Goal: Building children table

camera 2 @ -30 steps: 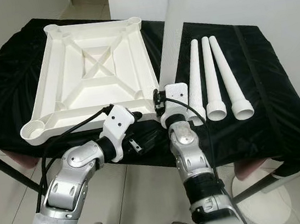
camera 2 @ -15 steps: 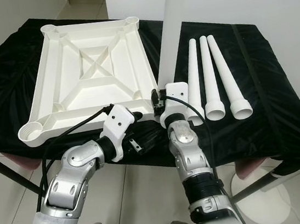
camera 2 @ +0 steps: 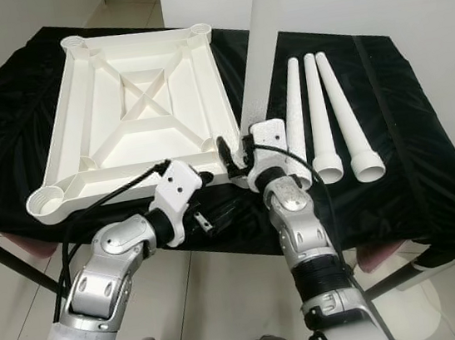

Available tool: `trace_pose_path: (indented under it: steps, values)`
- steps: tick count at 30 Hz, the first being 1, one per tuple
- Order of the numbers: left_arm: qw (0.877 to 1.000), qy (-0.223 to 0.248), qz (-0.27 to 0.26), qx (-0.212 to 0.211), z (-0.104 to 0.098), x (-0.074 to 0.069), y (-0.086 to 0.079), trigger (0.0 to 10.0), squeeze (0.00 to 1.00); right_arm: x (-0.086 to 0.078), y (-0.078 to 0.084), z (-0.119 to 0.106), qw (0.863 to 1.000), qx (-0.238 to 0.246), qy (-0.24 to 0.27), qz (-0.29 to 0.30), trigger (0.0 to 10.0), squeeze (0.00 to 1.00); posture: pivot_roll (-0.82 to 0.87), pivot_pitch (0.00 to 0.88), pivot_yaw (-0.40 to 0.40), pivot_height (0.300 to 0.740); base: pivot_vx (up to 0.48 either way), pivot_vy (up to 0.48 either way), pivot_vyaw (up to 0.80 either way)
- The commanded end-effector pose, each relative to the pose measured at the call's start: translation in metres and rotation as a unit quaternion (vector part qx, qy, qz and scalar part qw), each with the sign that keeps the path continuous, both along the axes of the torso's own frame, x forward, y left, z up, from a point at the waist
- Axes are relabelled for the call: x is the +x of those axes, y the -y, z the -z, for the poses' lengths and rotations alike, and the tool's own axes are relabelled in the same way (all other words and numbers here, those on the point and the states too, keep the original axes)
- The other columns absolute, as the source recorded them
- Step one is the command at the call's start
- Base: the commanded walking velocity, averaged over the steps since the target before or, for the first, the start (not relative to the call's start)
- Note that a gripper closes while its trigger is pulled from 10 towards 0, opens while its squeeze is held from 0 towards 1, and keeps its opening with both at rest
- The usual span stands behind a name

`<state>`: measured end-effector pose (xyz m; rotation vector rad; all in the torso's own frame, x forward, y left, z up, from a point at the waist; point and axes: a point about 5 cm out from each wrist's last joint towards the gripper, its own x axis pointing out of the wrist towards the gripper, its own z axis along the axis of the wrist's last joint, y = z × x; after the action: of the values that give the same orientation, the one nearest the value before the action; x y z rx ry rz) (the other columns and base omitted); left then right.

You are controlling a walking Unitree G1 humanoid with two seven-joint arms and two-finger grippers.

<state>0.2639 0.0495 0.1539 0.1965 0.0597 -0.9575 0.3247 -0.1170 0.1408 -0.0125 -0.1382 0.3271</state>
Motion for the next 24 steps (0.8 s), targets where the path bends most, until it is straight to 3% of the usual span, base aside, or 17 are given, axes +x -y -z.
trace_pose_path:
  steps: [1, 6, 13, 17, 20, 22, 24]
  values:
    - [0.998, 0.004, -0.058, 0.006, 0.004, 0.004, -0.006, 10.0, 0.00, -0.002, 0.002, 0.005, 1.000, 0.002, -0.003, -0.009, 10.0, 0.00, 0.05, 0.028, -0.030, 0.740, 0.000, 0.000, 0.00]
    - [0.998, -0.002, -0.068, 0.006, 0.008, 0.003, -0.010, 10.0, 0.00, -0.008, 0.006, 0.007, 1.000, -0.004, 0.014, -0.006, 10.0, 0.00, 0.06, 0.034, -0.032, 0.740, 0.000, 0.000, 0.00]
    - [0.987, -0.018, -0.158, -0.033, 0.014, 0.004, -0.035, 10.0, 0.00, -0.036, 0.018, 0.012, 0.998, 0.024, 0.043, 0.026, 10.0, 0.00, 0.06, 0.061, -0.018, 0.740, 0.000, 0.000, 0.00]
    - [0.984, -0.012, -0.176, -0.036, 0.014, 0.003, -0.041, 10.0, 0.00, -0.041, 0.019, 0.013, 0.998, 0.031, 0.048, 0.028, 10.0, 0.00, 0.06, 0.064, -0.015, 0.740, 0.000, 0.000, 0.00]
    - [0.974, -0.012, -0.219, -0.060, 0.012, 0.000, -0.054, 10.0, 0.00, -0.054, 0.029, 0.018, 0.996, 0.035, 0.053, 0.054, 10.0, 0.00, 0.06, 0.076, -0.009, 0.740, 0.000, 0.000, 0.00]
    - [0.959, -0.012, -0.268, -0.088, 0.014, -0.007, -0.071, 10.0, 0.00, -0.070, 0.043, 0.024, 0.994, 0.034, 0.048, 0.093, 10.0, 0.00, 0.07, 0.081, -0.005, 0.740, 0.000, 0.000, 0.00]
    - [0.956, -0.009, -0.278, -0.090, 0.015, -0.009, -0.075, 10.0, 0.00, -0.074, 0.046, 0.026, 0.993, 0.033, 0.047, 0.104, 10.0, 0.00, 0.06, 0.081, -0.005, 0.740, 0.000, 0.000, 0.00]
